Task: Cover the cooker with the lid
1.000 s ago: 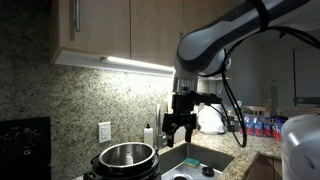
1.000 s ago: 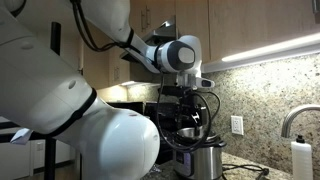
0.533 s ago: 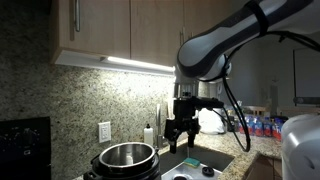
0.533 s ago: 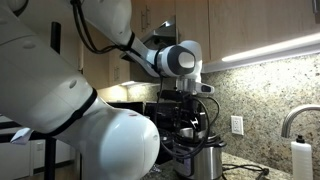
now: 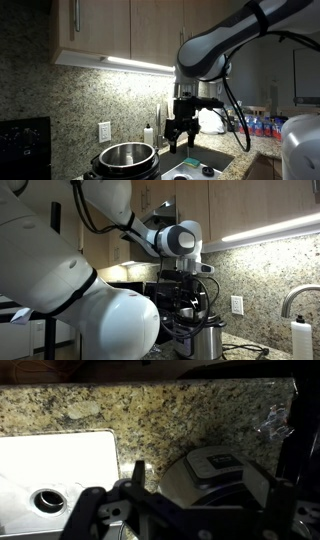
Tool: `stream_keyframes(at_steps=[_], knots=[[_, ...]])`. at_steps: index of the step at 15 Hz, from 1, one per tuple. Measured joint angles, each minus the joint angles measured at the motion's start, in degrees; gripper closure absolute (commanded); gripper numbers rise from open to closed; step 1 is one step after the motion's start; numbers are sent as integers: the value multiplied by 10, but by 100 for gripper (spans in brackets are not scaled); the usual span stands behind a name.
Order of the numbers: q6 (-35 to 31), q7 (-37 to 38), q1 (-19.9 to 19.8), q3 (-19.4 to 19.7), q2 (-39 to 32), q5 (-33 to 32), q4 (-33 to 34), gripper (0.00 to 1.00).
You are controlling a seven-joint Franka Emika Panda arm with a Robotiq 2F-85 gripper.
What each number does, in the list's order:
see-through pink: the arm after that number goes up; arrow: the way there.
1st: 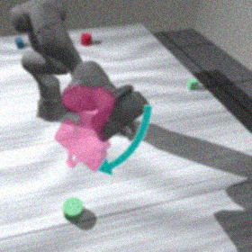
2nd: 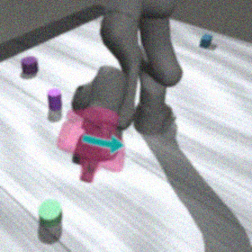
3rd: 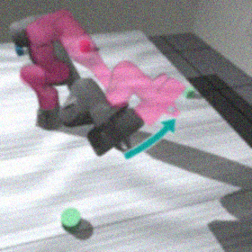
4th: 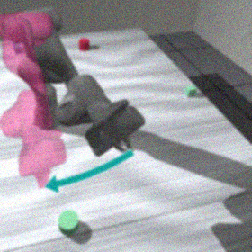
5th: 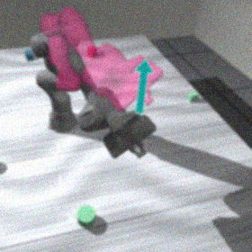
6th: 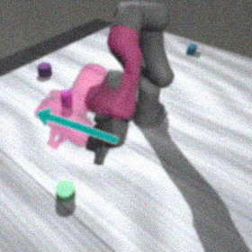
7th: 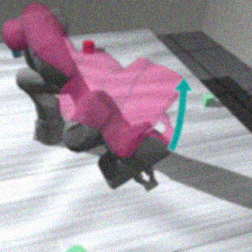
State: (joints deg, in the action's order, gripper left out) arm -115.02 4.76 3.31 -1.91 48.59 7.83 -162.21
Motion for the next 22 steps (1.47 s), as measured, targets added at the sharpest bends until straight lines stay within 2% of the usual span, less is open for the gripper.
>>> stream_keyframes(at_steps=[6, 10, 14, 18, 22], knots=[[-1, 0, 0, 0, 0, 0, 2, 0], [-27, 7, 9, -16, -6, 35, 19, 0], [-81, 68, 43, -82, -26, 65, 33, 0], [-159, 130, 77, -150, -87, 86, 70, 0], [-190, 168, 97, -180, -176, 92, 151, 0]])
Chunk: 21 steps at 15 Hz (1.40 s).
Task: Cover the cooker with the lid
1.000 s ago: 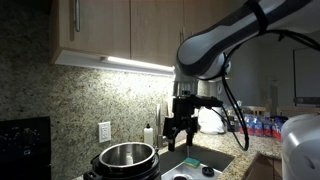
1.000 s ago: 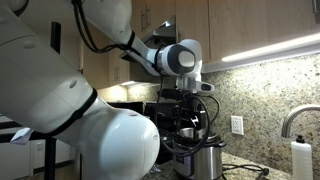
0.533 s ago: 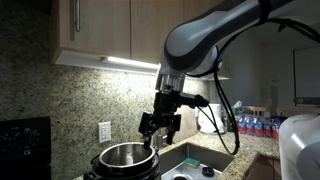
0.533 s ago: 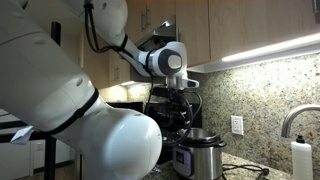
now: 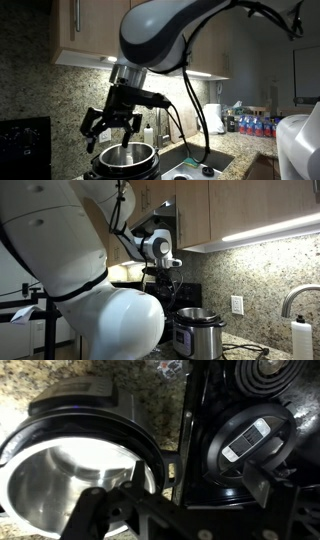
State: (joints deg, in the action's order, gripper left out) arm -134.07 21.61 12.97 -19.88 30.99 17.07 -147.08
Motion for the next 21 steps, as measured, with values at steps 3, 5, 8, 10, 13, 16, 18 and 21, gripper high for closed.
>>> stream_keyframes(at_steps=[3, 5, 8, 10, 13, 16, 18, 21], knots=[[0, -1, 8, -1, -84, 15, 78, 0], [0, -32, 32, 12, -146, 62, 122, 0], [-5, -48, 50, 19, -194, 85, 146, 0], [-5, -48, 52, 21, -196, 85, 148, 0], [-16, -48, 52, 21, -202, 85, 147, 0], [-99, -82, 57, 21, -242, 130, 144, 0], [-174, -157, 66, 21, -286, 212, 146, 0], [-205, -285, 73, 14, -354, 341, 180, 0]])
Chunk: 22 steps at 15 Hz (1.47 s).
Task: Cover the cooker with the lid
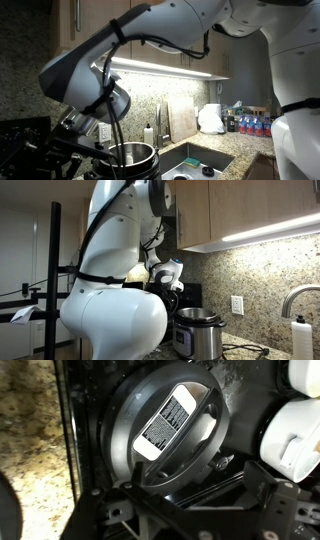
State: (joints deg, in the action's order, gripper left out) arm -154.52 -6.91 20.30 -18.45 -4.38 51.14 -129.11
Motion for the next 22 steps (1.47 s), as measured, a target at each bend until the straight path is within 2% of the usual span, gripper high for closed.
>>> stream_keyframes(at_steps=[2, 4, 14, 21, 22], knots=[[0, -67, 0, -7, -36, 55, 28, 0], [0, -102, -1, -11, -64, 73, 52, 0], [5, -120, -4, -37, -157, 82, 141, 0], [8, -239, -30, -51, -221, 217, 188, 0], [8, -257, -30, -51, -236, 237, 200, 25]])
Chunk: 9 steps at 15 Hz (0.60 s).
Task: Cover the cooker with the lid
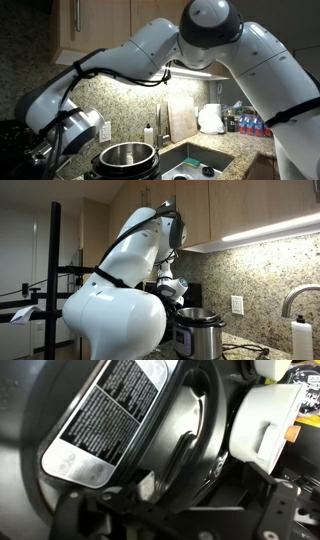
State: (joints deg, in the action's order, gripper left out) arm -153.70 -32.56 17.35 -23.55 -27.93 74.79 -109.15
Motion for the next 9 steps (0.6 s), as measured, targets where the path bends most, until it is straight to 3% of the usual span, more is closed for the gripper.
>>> stream_keyframes(at_steps=[1, 5, 9], knots=[[-1, -16, 1, 0, -12, 16, 12, 27], [-6, -57, 9, 13, -38, 41, 49, 53], [-26, -59, 9, 14, -34, 43, 40, 76]])
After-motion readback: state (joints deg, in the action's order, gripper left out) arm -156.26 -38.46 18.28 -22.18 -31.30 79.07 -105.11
